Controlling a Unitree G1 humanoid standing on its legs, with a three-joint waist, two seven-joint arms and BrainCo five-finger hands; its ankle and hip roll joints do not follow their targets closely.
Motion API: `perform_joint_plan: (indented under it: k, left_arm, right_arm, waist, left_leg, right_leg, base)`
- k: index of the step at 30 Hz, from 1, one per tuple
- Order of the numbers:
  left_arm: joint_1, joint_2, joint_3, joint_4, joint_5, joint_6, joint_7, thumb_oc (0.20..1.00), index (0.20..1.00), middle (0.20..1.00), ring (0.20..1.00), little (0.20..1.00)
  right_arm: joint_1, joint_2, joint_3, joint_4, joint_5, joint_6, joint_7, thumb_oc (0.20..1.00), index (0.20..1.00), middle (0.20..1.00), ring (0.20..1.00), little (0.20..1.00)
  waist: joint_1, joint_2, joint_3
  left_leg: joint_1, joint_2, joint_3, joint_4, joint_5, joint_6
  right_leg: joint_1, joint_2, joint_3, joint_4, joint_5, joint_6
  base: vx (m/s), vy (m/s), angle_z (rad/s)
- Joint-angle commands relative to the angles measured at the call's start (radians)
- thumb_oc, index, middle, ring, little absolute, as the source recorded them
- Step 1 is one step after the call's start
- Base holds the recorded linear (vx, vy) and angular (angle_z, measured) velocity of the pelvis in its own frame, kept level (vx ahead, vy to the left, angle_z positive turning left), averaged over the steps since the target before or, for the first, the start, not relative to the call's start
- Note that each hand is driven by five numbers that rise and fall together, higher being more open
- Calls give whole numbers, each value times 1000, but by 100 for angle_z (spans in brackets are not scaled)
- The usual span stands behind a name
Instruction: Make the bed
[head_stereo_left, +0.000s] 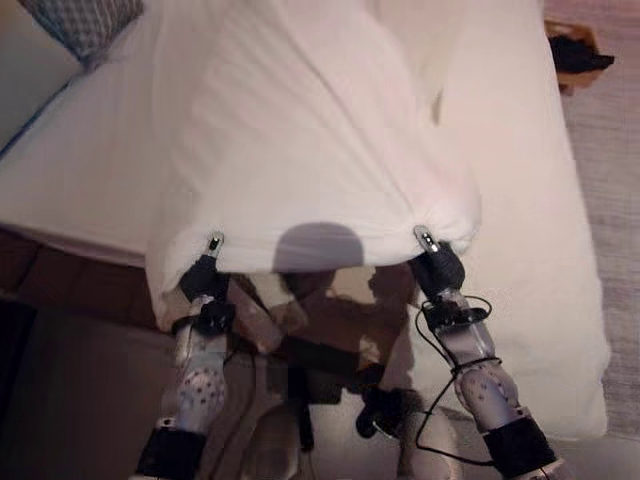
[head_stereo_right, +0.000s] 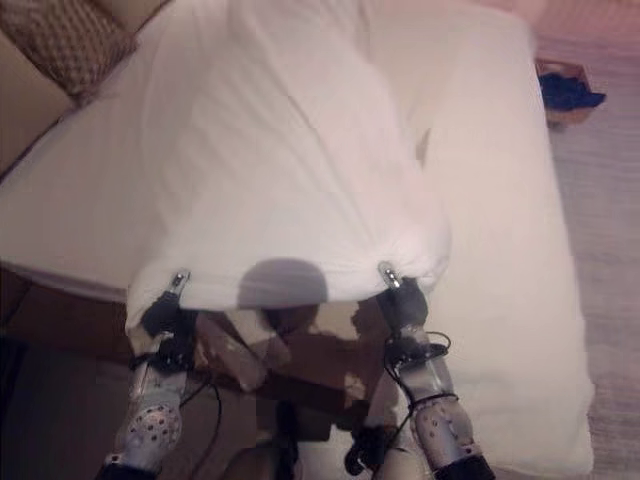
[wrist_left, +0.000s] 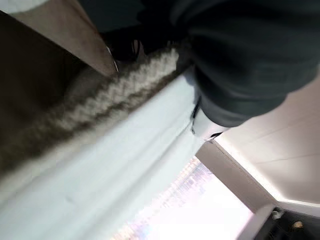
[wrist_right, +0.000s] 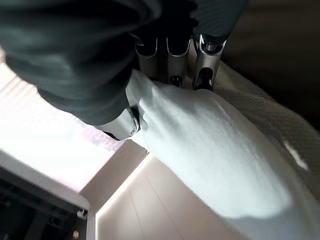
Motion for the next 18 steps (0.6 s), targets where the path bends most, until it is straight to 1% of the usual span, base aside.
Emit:
perform_joint_plan:
  k: [1,2,3,4,5,6,7,8,9,10,11,12,13,14,15,16,17,18]
  left_arm:
    - [94,155,245,-136,-18,-187,-44,200,200,200,200,200]
    - [95,155,244,-136,-18,-187,-45,200,200,200,200,200]
    - [104,154,252,-133,-3,-190,-33,200,200,200,200,200]
    - [120,154,265,-141,-1,-191,-24,200,200,200,200,200]
    - [138,162,293,-136,-9,-194,-24,200,200,200,200,200]
    - [140,161,295,-137,-10,-194,-24,200,200,200,200,200]
    - [128,174,282,-141,-17,-199,-15,200,200,200,200,200]
    - [128,174,281,-140,-18,-199,-15,200,200,200,200,200]
    - [119,179,277,-135,-21,-190,-25,200,200,200,200,200]
    - [117,187,263,-133,-15,-176,-35,200,200,200,200,200]
    - [117,197,251,-139,2,-164,-45,200,200,200,200,200]
    - [95,205,224,-147,16,-157,-53,200,200,200,200,200]
    - [87,212,214,-139,17,-148,-65,200,200,200,200,200]
    - [92,221,201,-129,35,-140,-71,200,200,200,200,200]
    - [108,232,197,-136,76,-129,-56,200,200,200,200,200]
    - [109,231,198,-139,79,-128,-53,200,200,200,200,200]
    - [125,236,211,-150,76,-127,-54,200,200,200,200,200]
    - [126,236,212,-151,76,-126,-54,200,200,200,200,200]
  right_arm:
    - [68,-50,-175,38,-15,-96,-13,200,200,200,200,200]
    - [69,-50,-175,38,-15,-96,-12,200,200,200,200,200]
    - [70,-56,-173,53,-16,-90,-16,200,200,200,200,200]
    - [67,-61,-170,66,-4,-86,-22,200,200,200,200,200]
    - [67,-71,-168,76,9,-76,-15,200,200,200,200,200]
    - [67,-72,-166,77,10,-76,-15,200,200,200,200,200]
    - [77,-93,-182,73,3,-80,-35,200,200,200,200,200]
    - [78,-93,-182,71,2,-80,-36,200,200,200,200,200]
    - [83,-100,-199,65,-1,-76,-40,200,200,200,200,200]
    - [93,-97,-212,60,-7,-76,-40,200,200,200,200,200]
    - [113,-90,-240,40,-21,-71,-51,200,200,200,200,200]
    - [130,-93,-265,22,-34,-70,-56,200,200,200,200,200]
    - [129,-78,-266,20,-41,-71,-58,200,200,200,200,200]
    - [124,-64,-252,23,-51,-72,-64,200,200,200,200,200]
    - [106,-63,-227,45,-72,-63,-74,200,200,200,200,200]
    - [103,-64,-225,47,-73,-63,-75,200,200,200,200,200]
    - [89,-59,-209,47,-66,-56,-53,200,200,200,200,200]
    - [89,-59,-208,47,-66,-56,-53,200,200,200,200,200]
  waist:
    - [88,-39,-224]
    - [86,-39,-225]
    - [98,-43,-236]
    - [99,-44,-251]
    - [89,-42,-267]
    - [93,-42,-265]
    - [71,-32,-276]
    - [73,-33,-274]
    - [67,-22,-284]
    - [69,-15,-298]
    - [65,-19,-303]
    - [57,-35,-299]
    - [51,-50,-292]
    - [47,-53,-283]
    - [49,-31,-265]
    - [49,-33,-262]
    - [33,-33,-256]
    - [37,-30,-256]
  left_leg:
    - [-29,152,13,154,-61,-71]
    - [-30,152,10,155,-61,-72]
    - [-39,173,-45,150,-39,-93]
    - [-33,220,-97,101,-7,-115]
    - [-21,306,-123,24,62,-135]
    - [-7,308,-115,13,63,-138]
    - [-21,401,-75,-31,155,-160]
    - [-13,401,-72,-36,156,-162]
    - [12,389,-44,-52,123,-165]
    - [33,358,-45,-87,88,-172]
    - [22,316,-49,-67,63,-167]
    - [4,270,-46,-16,8,-151]
    - [-1,227,-40,23,-32,-116]
    - [21,190,-15,29,-53,-89]
    - [67,150,53,37,-95,-33]
    - [70,148,54,38,-99,-32]
    - [99,101,78,-6,-59,-4]
    - [104,106,83,-13,-56,-8]
  right_leg:
    - [-50,7,0,-130,224,79]
    - [-49,8,-2,-131,224,79]
    - [-35,-13,3,-135,222,87]
    - [-34,-42,17,-121,216,101]
    - [-42,-83,41,-101,229,119]
    - [-45,-83,50,-89,220,119]
    - [-44,-155,56,-78,243,149]
    - [-45,-158,60,-69,236,152]
    - [-45,-179,62,-63,244,161]
    - [-38,-217,63,-68,274,176]
    - [-7,-253,52,-83,332,190]
    - [16,-302,54,-75,416,199]
    - [24,-337,55,-40,444,191]
    - [29,-361,47,-11,473,179]
    - [5,-359,-26,158,425,164]
    - [2,-365,-21,170,417,164]
    - [-54,-210,-18,206,347,126]
    - [-55,-203,-17,204,345,122]
  base:
    - [1,174,31]
    - [29,290,-69]
    - [106,367,-94]
    - [130,750,-67]
    - [91,587,-7]
    - [17,822,15]
    - [-2,435,8]
    - [-5,634,0]
    - [34,403,-5]
    - [55,621,-2]
    - [81,622,9]
    - [98,551,70]
    - [103,560,86]
    - [142,872,94]
    - [103,717,36]
    - [96,819,-6]
    - [27,305,-28]
    - [81,458,-46]
